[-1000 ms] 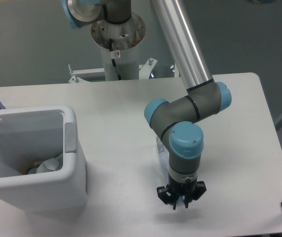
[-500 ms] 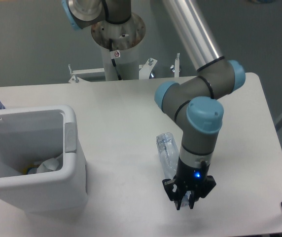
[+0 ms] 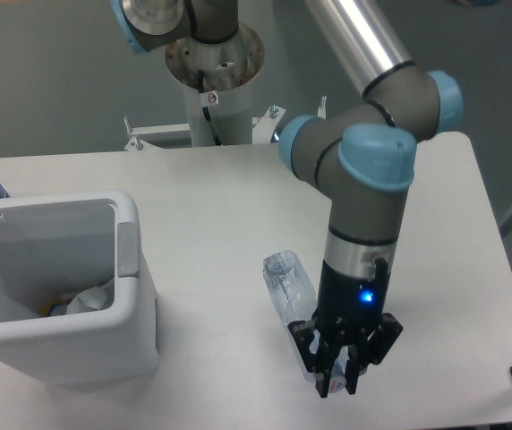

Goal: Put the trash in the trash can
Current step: 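Lift the bottle and carry it over the trash bin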

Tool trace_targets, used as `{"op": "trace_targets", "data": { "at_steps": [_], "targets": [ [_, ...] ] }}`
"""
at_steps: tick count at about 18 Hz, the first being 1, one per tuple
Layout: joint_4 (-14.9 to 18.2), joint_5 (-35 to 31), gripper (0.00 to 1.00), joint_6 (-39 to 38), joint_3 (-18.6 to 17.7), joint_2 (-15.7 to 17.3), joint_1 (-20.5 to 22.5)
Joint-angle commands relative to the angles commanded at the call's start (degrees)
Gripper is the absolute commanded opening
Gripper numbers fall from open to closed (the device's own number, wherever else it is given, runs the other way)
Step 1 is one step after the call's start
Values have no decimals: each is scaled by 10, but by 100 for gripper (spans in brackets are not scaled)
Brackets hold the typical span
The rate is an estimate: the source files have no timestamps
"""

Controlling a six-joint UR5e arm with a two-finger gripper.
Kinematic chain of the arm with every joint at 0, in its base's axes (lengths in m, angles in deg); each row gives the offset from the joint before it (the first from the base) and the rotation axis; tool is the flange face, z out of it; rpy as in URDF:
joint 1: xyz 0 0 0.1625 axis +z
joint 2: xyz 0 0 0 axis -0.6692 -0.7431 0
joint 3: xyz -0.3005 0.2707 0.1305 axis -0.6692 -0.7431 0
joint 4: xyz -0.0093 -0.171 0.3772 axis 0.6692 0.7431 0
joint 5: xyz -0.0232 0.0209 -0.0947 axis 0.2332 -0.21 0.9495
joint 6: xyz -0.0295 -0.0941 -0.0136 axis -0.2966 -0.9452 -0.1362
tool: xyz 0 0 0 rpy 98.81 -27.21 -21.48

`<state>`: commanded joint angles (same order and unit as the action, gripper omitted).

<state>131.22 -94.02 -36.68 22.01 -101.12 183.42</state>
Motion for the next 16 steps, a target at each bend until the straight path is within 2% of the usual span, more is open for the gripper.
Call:
{"op": "trace_targets", "data": {
  "at_steps": [2,4,8,12,16],
  "targets": [
    [-17,0,31,-7,16,12,-1],
    [-33,-2,31,-9,16,32,-1],
    [-36,-4,31,-10,14,72,-18],
    [-41,-4,31,-10,17,90,-42],
    [-41,-4,31,-10,12,105,-102]
  ]
}}
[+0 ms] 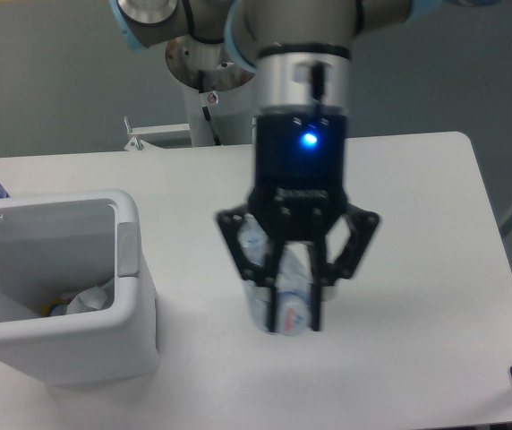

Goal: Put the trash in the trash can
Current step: 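Lift the bottle and carry it over the trash bin, then lower the bottle into the bin and open the gripper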

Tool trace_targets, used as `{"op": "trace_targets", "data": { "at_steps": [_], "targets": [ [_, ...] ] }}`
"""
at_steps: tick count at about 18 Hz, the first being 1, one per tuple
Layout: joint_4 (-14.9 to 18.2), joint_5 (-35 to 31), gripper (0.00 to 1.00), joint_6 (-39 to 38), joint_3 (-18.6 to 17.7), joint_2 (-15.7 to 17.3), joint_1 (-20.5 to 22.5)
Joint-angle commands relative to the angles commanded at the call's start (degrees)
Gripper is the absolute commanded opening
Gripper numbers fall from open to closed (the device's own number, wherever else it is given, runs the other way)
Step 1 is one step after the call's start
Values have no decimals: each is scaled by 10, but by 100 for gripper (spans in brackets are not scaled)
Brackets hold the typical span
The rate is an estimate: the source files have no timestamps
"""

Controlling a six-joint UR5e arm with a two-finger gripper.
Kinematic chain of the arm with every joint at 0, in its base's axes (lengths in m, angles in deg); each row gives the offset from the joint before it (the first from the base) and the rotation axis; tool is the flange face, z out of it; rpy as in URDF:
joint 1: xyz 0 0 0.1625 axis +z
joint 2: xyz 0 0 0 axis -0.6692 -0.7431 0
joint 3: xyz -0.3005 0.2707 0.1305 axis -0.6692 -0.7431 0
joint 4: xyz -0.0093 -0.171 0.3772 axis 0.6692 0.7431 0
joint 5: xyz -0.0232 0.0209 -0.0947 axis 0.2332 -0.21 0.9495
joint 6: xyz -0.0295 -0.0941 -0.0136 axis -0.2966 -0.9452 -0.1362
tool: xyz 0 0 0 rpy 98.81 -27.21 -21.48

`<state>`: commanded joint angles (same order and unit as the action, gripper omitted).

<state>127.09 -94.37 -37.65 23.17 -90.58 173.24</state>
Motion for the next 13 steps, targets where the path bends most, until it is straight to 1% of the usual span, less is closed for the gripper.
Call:
{"op": "trace_targets", "data": {
  "at_steps": [4,7,9,11,13],
  "targets": [
    [0,-1,31,-1,-4,2,-47],
    [0,0,31,-16,-4,3,-78],
    [0,-1,31,-21,-12,2,-98],
    [0,1,31,-21,-19,-4,-110],
    [0,0,31,-21,-22,-20,-127]
  ]
}}
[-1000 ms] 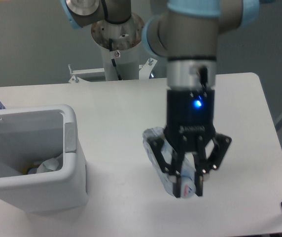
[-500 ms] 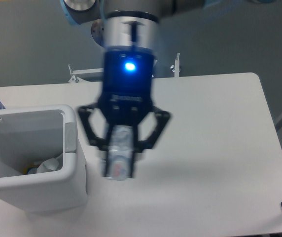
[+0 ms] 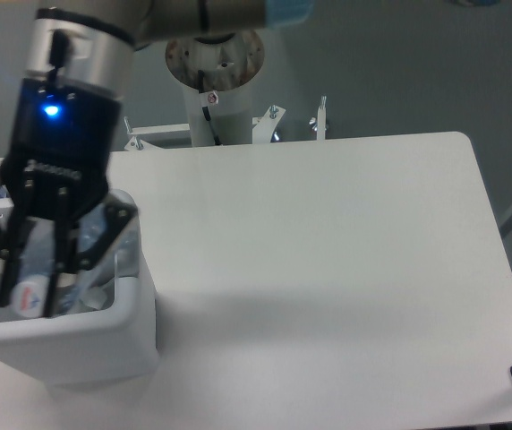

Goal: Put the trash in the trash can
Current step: 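Lower the bottle into the bin and open the gripper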

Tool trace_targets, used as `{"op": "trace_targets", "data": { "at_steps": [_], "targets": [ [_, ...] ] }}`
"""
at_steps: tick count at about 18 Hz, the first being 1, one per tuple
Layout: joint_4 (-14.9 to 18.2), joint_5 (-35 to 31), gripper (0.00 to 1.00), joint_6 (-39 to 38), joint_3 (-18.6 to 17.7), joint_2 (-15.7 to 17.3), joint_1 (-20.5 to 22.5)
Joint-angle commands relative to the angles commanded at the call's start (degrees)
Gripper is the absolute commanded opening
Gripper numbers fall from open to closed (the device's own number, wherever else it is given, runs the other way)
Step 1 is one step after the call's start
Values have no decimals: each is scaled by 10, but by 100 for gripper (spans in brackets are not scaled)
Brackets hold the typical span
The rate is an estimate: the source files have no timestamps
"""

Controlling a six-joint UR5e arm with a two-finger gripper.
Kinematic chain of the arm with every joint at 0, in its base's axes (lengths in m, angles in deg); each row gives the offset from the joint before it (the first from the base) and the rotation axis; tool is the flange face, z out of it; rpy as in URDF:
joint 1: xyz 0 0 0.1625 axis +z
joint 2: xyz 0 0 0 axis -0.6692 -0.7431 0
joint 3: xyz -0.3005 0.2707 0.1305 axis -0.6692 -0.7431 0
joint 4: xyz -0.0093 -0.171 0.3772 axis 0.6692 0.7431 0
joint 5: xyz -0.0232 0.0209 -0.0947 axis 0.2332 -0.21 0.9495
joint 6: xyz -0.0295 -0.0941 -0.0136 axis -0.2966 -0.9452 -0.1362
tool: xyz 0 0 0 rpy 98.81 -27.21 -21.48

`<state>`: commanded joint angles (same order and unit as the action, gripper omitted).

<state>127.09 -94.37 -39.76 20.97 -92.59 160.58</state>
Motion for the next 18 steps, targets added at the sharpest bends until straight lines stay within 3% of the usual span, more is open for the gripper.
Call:
{"op": "trace_targets", "data": {
  "at_steps": [8,9,11,13,18],
  "targets": [
    [0,1,36,6,-20,-13,-9],
    [0,0,40,6,-24,-12,-9],
    [0,0,63,7,-32,-9,-8],
    [0,0,98,8,-33,-7,-8],
    [0,-3,100,6,-33,-4,-1]
  ]
}}
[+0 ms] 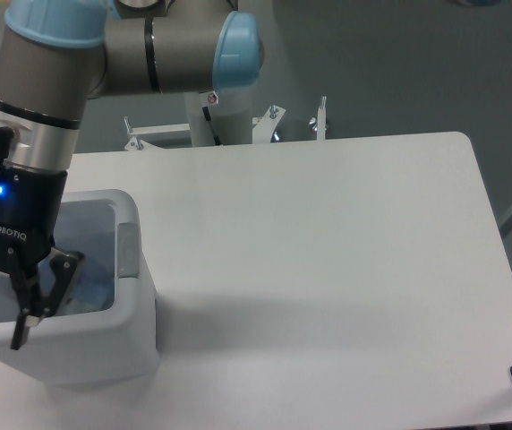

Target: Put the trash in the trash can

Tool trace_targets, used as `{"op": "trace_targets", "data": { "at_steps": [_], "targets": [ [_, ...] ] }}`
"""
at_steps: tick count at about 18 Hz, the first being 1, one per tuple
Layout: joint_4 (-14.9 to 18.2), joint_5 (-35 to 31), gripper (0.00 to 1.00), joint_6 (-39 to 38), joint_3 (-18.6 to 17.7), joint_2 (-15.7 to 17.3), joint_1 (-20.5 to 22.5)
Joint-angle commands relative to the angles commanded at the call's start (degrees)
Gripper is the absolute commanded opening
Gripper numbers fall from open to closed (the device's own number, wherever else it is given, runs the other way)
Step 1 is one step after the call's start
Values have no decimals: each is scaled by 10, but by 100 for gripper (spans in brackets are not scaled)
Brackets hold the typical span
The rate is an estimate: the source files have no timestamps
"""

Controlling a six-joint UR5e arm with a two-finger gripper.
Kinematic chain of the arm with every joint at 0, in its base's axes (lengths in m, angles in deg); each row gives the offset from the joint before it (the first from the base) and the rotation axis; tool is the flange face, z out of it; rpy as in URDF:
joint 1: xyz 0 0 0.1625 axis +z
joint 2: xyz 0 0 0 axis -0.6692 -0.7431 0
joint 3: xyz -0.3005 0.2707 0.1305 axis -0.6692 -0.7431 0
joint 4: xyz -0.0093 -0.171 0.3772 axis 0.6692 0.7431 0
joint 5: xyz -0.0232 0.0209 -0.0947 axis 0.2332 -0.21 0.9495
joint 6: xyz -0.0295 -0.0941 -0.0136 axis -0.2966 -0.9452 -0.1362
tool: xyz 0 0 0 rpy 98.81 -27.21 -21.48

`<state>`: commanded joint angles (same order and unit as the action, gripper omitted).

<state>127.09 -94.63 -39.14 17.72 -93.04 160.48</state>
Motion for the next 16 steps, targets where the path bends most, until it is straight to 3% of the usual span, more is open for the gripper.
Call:
{"op": "trace_targets", "data": {
  "at_steps": [11,16],
  "targets": [
    [6,-12,100,17,-13,14,147],
    [18,-73,100,107,-17,25,199]
  ]
}}
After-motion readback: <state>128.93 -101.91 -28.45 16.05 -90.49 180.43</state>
